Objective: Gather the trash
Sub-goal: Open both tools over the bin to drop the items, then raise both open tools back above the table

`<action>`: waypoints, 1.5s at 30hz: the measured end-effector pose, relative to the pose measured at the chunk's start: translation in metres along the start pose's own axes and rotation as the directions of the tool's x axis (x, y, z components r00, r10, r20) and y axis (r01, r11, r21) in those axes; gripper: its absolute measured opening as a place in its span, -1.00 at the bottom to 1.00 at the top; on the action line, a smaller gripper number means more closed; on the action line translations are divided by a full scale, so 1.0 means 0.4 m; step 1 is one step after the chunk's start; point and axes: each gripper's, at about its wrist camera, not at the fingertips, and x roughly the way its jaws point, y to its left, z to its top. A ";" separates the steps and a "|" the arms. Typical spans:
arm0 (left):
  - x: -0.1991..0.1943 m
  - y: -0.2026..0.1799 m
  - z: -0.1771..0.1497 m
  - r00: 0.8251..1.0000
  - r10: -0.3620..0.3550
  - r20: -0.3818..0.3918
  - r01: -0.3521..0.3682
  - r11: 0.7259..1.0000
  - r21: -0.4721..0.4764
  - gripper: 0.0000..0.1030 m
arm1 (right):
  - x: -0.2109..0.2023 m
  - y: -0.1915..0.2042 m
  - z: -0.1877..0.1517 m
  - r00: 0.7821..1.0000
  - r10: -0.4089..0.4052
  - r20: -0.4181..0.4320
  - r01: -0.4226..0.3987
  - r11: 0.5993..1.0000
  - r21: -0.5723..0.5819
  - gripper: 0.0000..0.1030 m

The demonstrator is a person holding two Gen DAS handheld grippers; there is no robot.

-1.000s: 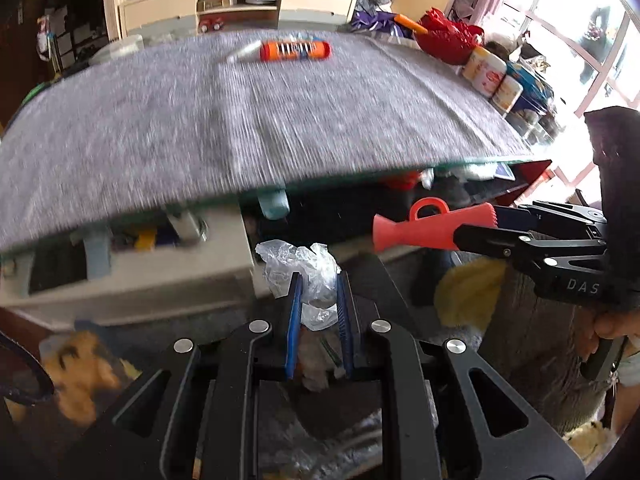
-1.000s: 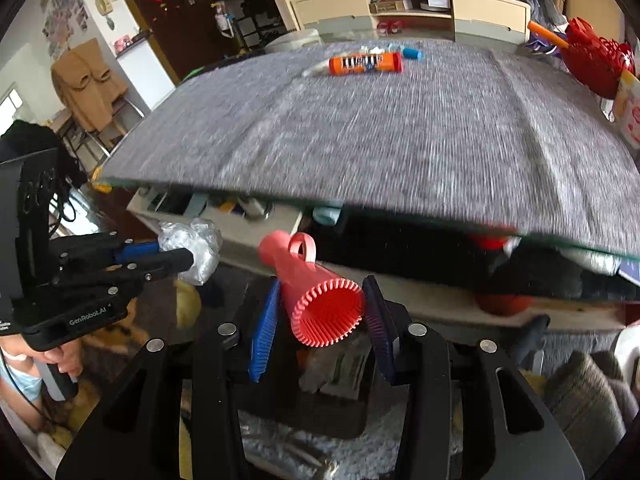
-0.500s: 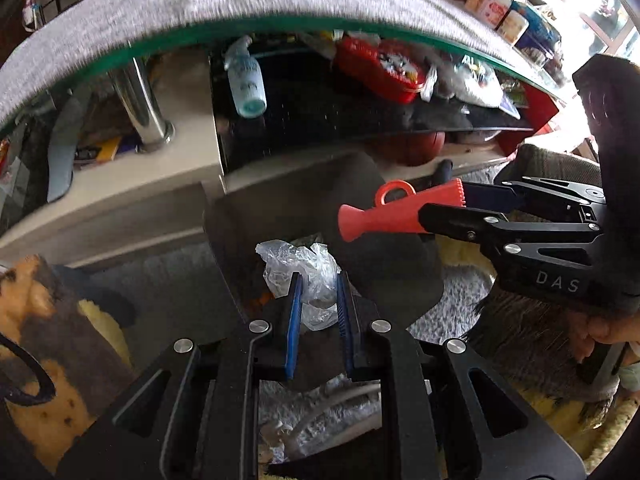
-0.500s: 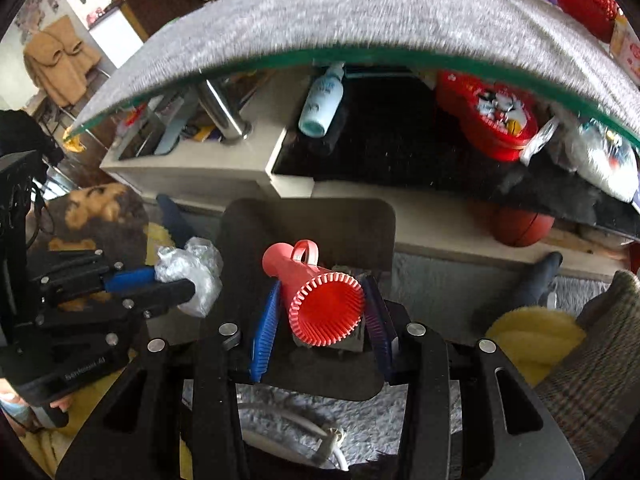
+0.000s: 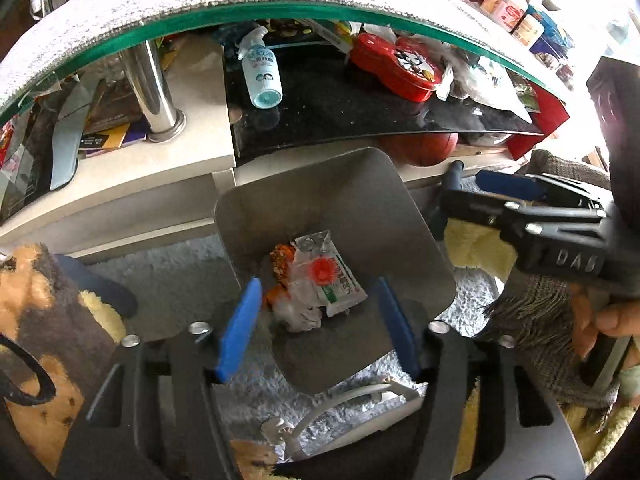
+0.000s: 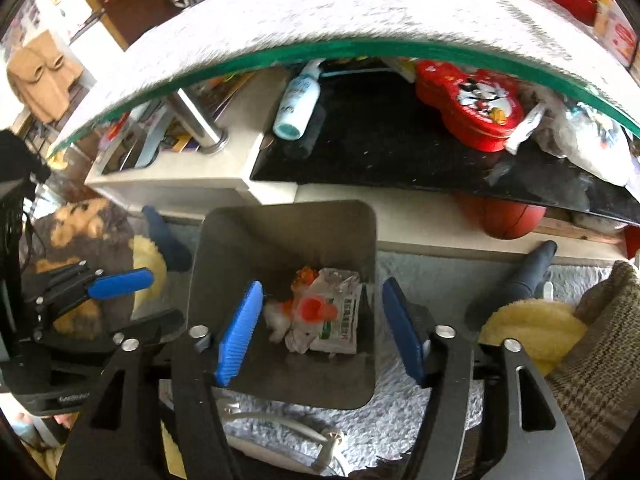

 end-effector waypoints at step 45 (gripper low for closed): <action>-0.102 0.256 0.614 0.967 0.141 0.214 -0.142 0.990 -0.007 0.82 | 0.071 0.016 0.690 0.966 -0.087 0.242 0.079 0.996 0.045 0.79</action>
